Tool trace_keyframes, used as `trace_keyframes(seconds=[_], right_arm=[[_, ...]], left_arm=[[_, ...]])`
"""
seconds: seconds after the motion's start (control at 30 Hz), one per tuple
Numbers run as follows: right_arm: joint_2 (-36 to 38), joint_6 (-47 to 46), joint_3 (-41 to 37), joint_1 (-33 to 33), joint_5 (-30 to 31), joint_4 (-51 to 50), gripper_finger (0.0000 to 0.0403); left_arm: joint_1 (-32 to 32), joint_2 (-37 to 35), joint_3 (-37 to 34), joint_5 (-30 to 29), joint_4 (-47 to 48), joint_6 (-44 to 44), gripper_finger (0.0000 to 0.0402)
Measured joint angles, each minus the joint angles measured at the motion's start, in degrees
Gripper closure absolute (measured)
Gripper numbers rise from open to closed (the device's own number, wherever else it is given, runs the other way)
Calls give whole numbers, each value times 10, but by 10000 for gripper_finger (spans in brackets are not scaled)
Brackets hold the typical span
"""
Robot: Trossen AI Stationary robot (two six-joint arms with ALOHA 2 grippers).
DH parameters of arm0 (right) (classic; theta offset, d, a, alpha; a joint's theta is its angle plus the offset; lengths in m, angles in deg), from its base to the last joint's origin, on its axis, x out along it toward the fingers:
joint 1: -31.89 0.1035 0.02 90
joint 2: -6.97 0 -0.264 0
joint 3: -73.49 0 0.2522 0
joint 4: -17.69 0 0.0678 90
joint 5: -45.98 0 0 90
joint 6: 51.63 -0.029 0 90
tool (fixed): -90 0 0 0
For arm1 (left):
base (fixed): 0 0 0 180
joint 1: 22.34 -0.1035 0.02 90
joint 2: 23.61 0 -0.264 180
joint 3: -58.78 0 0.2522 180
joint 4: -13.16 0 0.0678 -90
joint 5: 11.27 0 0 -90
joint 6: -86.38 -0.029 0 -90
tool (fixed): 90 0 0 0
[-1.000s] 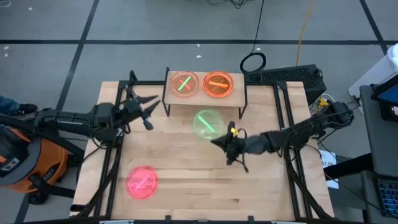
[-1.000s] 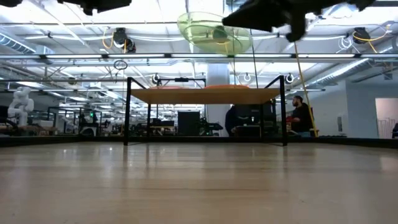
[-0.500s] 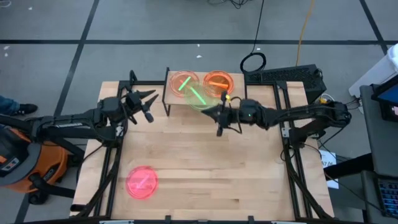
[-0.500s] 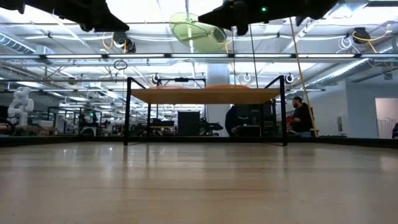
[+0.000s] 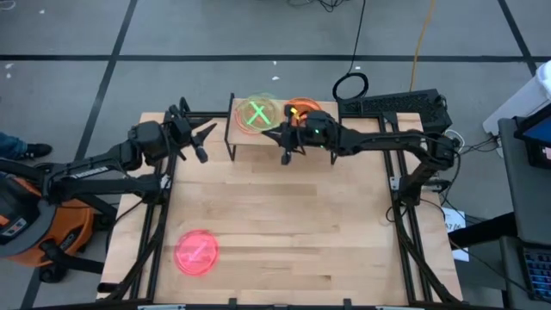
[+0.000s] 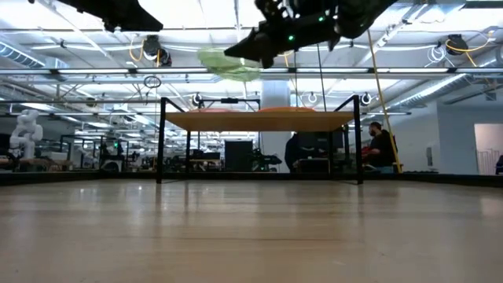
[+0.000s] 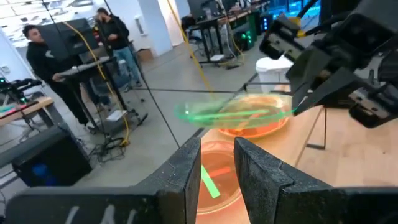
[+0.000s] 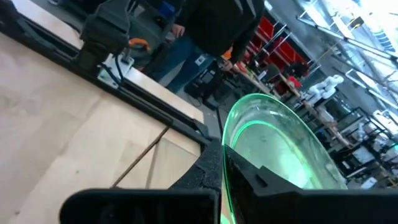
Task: Place and stack plates onto a shelf
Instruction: Stack the green plate on top of the green plate on the shelf
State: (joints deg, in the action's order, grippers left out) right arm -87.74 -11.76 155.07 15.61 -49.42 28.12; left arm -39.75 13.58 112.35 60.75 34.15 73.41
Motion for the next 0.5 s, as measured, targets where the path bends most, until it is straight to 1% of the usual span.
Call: trace_keyframes(seconds=[0.3,0.5], right_arm=[[-85,-1,66,-38,-26,-10,403],[-119,-2,76,-54,-28,-9,403]], left_arm=[[-3,0,0,2,4,6,298],[-2,0,0,2,8,7,298]])
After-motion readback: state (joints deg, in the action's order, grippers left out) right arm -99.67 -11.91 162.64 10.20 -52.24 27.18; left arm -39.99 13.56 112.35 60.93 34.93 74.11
